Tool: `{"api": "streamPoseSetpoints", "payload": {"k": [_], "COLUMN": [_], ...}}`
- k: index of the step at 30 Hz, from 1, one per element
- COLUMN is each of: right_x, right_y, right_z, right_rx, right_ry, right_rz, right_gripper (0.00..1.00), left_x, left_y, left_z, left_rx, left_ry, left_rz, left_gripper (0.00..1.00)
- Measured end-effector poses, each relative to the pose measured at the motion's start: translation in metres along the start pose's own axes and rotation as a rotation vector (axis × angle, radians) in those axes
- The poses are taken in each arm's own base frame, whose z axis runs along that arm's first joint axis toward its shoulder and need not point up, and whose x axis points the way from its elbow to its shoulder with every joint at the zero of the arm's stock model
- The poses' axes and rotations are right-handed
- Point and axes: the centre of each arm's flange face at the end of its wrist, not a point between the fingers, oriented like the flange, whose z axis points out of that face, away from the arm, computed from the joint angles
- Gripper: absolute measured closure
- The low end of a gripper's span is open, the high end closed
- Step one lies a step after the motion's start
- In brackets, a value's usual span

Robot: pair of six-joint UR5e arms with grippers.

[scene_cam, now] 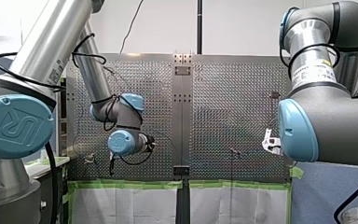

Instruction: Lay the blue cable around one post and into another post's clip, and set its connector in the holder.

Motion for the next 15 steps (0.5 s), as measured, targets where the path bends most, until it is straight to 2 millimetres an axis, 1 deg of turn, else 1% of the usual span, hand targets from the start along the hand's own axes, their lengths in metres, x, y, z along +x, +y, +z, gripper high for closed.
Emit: {"api": "streamPoseSetpoints", "payload": {"k": [3,6,8,15], "right_x": [0.000,0.000,0.000,0.000], "right_y": [-0.001,-0.001,-0.001,-0.002], "right_z": [0.000,0.000,0.001,0.001], "right_rx": [0.001,0.002,0.003,0.004], "right_ry": [0.000,0.000,0.001,0.001], "right_rz": [0.000,0.000,-0.001,-0.001], "right_gripper": [1.00,1.00,1.00,1.00], "left_x": [0.007,0.007,0.005,-0.014], "left_y": [0.004,0.004,0.001,-0.019], "left_z": [-0.009,-0.010,-0.006,0.019], "left_rx": [0.004,0.014,0.027,0.099], "left_ry": [0.024,0.024,0.014,-0.049], "left_rz": [0.010,0.009,0.003,-0.052], "left_gripper": [0.00,0.00,0.00,0.00]}}
